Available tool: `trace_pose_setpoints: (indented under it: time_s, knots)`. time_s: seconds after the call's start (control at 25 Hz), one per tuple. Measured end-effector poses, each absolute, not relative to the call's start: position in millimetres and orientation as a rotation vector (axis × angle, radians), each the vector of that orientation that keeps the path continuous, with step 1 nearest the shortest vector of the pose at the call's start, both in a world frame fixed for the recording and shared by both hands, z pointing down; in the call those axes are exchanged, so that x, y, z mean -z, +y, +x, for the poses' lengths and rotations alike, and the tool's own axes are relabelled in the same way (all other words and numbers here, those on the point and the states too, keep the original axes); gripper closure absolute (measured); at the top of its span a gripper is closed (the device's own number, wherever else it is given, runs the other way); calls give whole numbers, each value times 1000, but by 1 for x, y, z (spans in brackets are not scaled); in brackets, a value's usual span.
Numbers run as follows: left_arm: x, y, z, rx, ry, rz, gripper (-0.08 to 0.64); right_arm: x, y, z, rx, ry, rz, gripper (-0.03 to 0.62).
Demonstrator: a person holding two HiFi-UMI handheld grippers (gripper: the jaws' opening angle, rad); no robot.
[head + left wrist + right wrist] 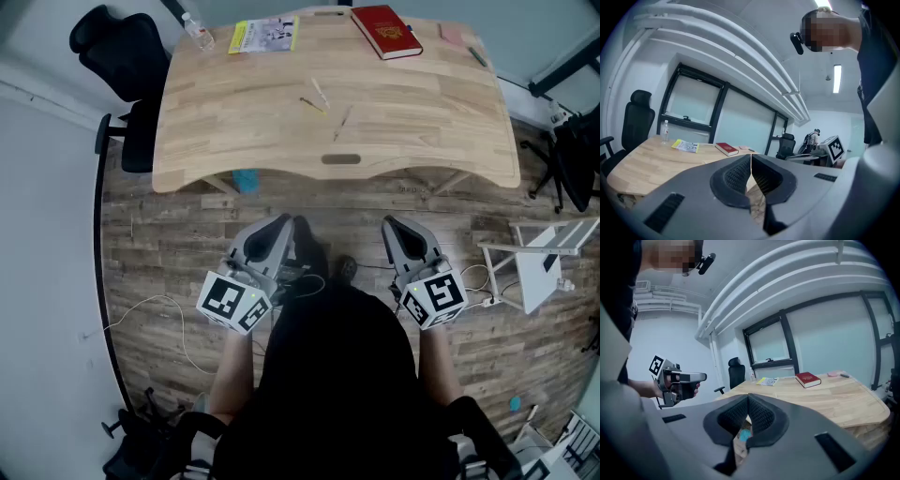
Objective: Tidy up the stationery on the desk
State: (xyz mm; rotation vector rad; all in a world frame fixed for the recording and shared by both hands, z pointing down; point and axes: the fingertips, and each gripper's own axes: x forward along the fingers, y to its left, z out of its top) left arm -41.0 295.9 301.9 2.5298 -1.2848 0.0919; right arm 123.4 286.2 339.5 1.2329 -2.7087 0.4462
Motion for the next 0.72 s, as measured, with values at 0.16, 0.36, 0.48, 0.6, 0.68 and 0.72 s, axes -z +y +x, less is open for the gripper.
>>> trace_pose_setpoints:
  time_s: [0.16, 0.36, 0.48, 0.6, 0.68, 0.72]
  knots:
    - [-299, 289, -41, -96, -1279, 2532, 523, -339, 281, 120, -439, -2708, 1223, 572]
    - [-300, 281, -44, -109, -1272, 2531, 523, -340, 271, 115, -460, -2715, 1231, 572]
    - [-300, 273, -48, -112, -1268, 2532, 523, -337, 261, 112, -504, -2737, 1266, 572]
    - [-300, 261, -54, -113, -1263, 2531, 523, -334, 250, 106, -534, -2755, 1273, 572]
    - [-301, 252, -59, -114, -1257, 2534, 523, -335, 240, 100, -525, -2736, 1274, 572]
    - [-301, 246, -62, -114, -1254, 2536, 523, -335, 235, 97, -525, -2726, 1278, 572]
